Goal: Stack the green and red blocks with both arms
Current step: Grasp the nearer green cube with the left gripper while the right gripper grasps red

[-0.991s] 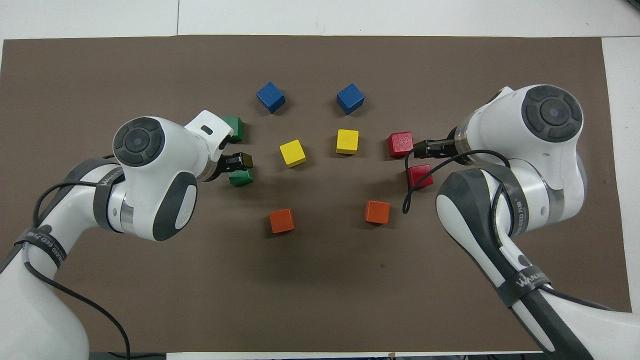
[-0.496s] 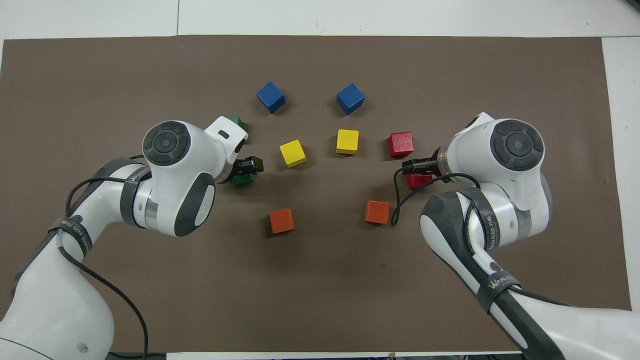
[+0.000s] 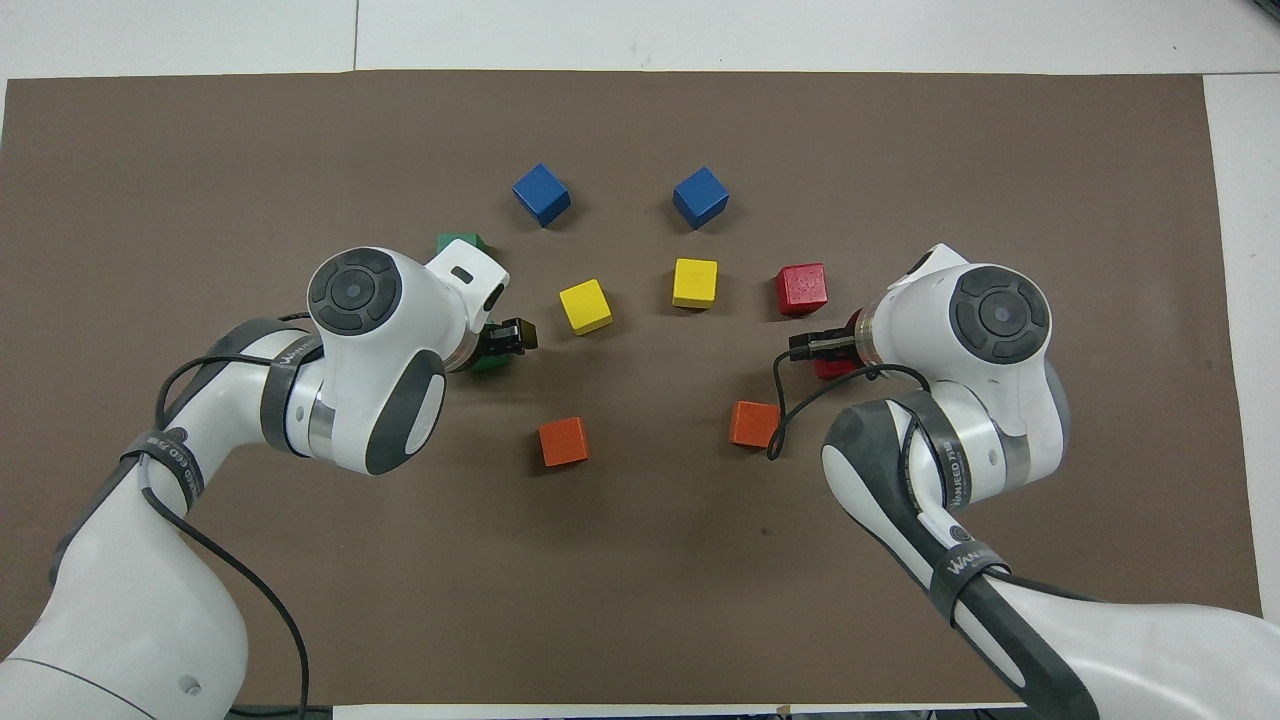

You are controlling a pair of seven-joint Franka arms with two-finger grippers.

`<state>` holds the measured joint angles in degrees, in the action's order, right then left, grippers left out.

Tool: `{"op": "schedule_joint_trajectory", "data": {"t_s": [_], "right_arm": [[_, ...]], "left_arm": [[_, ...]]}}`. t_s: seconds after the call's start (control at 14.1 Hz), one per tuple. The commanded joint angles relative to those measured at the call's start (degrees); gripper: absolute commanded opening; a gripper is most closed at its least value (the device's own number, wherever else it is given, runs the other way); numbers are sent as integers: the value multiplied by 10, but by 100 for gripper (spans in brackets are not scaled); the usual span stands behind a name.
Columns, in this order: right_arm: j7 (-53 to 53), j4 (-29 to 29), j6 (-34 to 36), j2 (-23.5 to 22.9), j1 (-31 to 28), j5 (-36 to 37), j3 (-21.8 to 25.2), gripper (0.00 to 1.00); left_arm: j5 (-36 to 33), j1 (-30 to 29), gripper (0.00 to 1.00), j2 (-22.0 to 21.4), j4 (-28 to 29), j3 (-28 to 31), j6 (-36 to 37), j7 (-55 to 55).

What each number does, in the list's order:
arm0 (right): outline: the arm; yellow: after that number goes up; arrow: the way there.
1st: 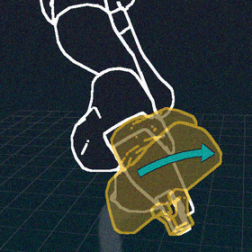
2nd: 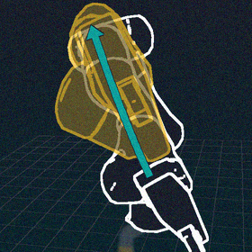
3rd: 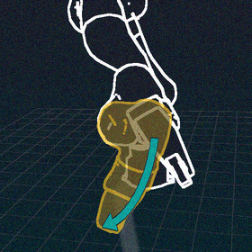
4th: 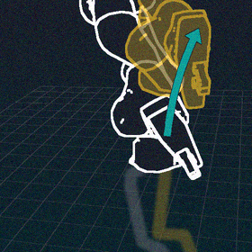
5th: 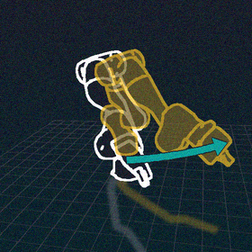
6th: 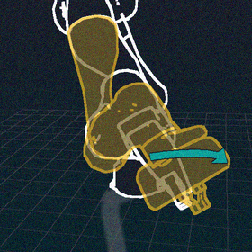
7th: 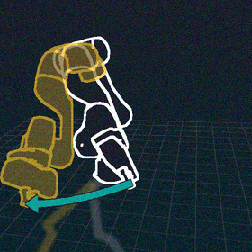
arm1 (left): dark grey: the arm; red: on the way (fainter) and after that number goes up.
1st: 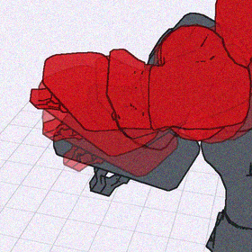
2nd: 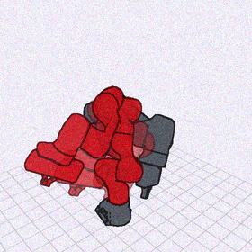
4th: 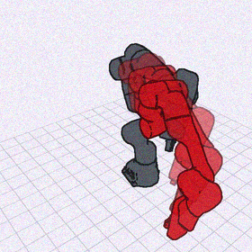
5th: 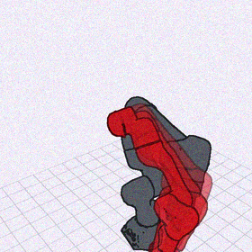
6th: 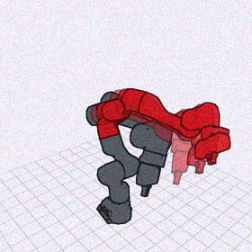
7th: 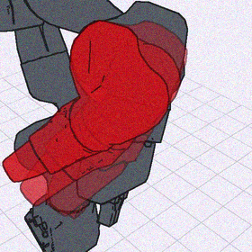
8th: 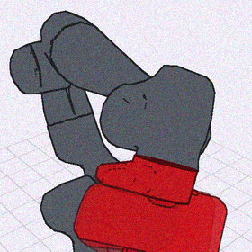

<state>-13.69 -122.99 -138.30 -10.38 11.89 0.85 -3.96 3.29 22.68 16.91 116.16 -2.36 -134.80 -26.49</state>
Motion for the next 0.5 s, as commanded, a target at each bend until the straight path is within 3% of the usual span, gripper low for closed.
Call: {"op": "schedule_joint_trajectory", "data": {"t_s": [0.0, 0.07, 0.14, 0.21, 0.28, 0.35, 0.42], "right_arm": [[-6, -9, -31, -14, 1, -11, 0, 100], [-7, -9, -35, -19, 1, -11, 0, 100], [-8, -9, -38, -26, 1, -11, 0, 100], [-6, -9, -39, -33, 1, -11, 0, 94], [2, -9, -49, -37, 1, -10, 0, 67], [16, -9, -49, -39, -1, -10, 1, 29], [33, 0, -36, -39, -8, -10, 1, 0]], "left_arm": [[4, 16, 70, 13, -8, 11, -9, -8], [2, 20, 26, 15, -8, 12, -6, -8], [1, 19, 0, 15, -9, 12, -4, 0], [0, 20, 0, 15, -9, 12, -1, -1], [0, 18, 0, 12, -11, 12, 1, 0], [0, 15, 0, 8, -15, 12, 8, 0], [0, 11, 0, 3, -22, 14, 28, 2]]}}
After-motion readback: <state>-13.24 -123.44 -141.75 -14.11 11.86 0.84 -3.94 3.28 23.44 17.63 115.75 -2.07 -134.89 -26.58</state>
